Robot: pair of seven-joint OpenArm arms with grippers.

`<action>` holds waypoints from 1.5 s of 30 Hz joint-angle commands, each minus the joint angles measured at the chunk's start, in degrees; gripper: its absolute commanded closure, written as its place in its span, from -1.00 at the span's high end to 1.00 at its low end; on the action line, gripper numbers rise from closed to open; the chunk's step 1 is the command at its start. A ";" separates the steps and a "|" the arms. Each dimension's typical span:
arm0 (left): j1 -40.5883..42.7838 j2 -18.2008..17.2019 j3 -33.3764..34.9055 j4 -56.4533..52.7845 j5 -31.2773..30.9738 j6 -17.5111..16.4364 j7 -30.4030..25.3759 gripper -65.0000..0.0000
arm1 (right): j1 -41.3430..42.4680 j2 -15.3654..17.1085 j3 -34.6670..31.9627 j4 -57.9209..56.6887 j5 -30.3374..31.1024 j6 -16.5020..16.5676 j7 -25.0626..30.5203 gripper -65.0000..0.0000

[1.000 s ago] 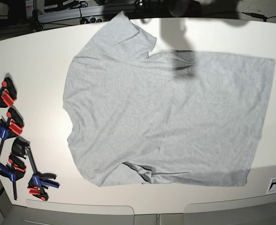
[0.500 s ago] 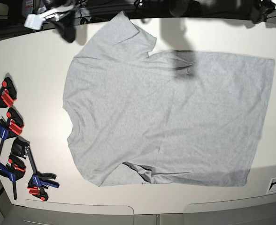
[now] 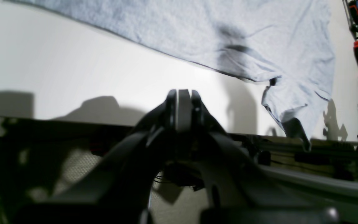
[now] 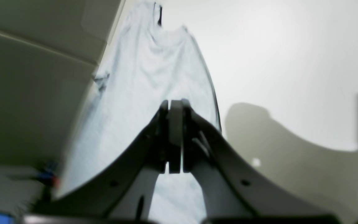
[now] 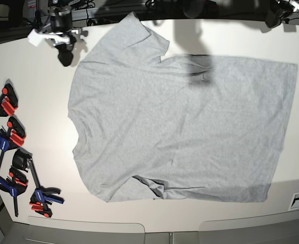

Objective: Fold the T-shirt properly
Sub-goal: 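Move the right gripper down to the shirt shoulder beside the collar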

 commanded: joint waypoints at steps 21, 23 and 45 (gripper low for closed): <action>-0.46 -1.51 -0.42 0.72 2.54 -0.81 -0.35 -0.47 | 9.46 -0.13 0.33 1.20 -16.48 -4.68 -8.35 0.08; -0.46 -1.51 -0.42 0.72 2.67 -0.81 -0.35 -0.47 | 9.53 -0.13 0.37 1.20 -16.50 -6.69 -8.35 0.08; -0.50 -1.51 -0.42 0.72 2.45 -0.81 -0.46 -0.47 | 12.70 0.81 -5.53 -6.67 -16.33 -3.58 -15.06 0.08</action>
